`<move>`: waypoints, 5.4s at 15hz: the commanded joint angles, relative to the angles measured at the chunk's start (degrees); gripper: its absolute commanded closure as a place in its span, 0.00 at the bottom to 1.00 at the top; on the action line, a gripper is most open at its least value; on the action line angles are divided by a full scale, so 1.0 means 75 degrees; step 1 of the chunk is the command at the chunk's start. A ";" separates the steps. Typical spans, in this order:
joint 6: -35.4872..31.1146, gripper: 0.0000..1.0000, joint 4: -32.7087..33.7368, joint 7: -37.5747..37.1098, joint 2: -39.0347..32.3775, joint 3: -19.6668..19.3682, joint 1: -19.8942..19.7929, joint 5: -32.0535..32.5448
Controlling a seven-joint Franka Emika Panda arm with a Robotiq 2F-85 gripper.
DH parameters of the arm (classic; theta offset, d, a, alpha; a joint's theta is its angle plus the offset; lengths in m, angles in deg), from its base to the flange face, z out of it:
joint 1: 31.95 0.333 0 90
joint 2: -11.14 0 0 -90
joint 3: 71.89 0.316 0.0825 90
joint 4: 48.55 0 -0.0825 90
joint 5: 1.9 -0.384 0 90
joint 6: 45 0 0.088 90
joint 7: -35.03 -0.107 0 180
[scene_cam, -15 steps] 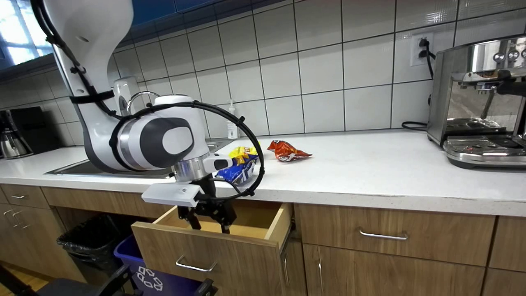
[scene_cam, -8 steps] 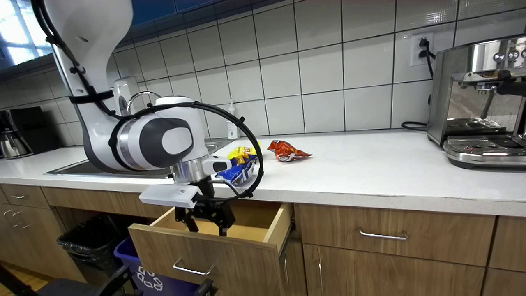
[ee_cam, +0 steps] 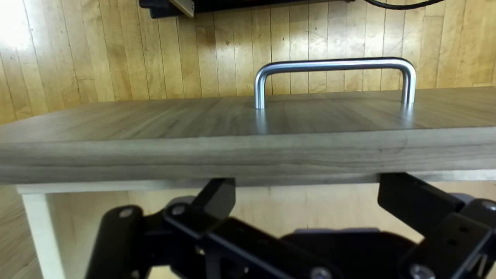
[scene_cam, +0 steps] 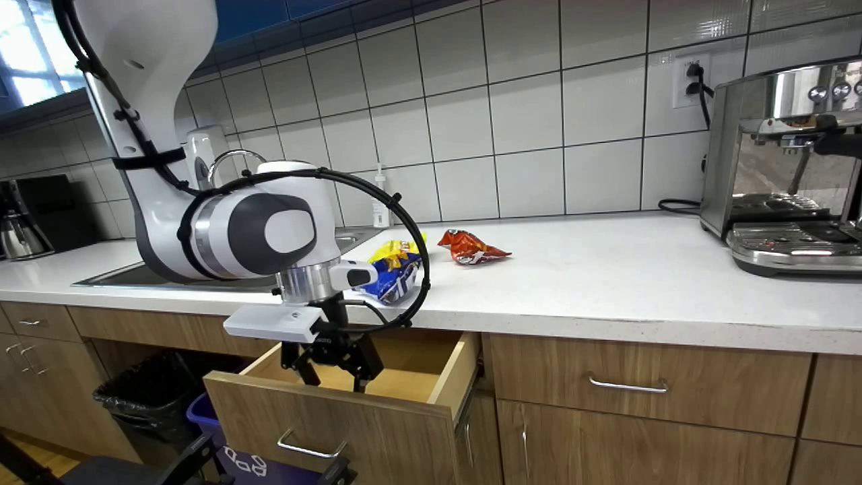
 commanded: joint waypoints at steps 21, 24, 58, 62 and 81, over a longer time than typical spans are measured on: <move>0.1559 0.00 -0.0088 0.0326 0.1951 0.1067 -0.0638 -0.1572; 0.1691 0.00 -0.0087 0.0306 0.2275 0.0995 -0.0569 -0.1525; 0.2227 0.00 0.2264 0.0218 0.2109 0.0908 -0.0418 -0.0638; 0.2313 0.00 0.2772 0.0283 0.1710 0.0853 -0.0444 -0.0478; 0.2708 0.00 0.4860 0.1182 -0.0321 0.0834 -0.0685 -0.0384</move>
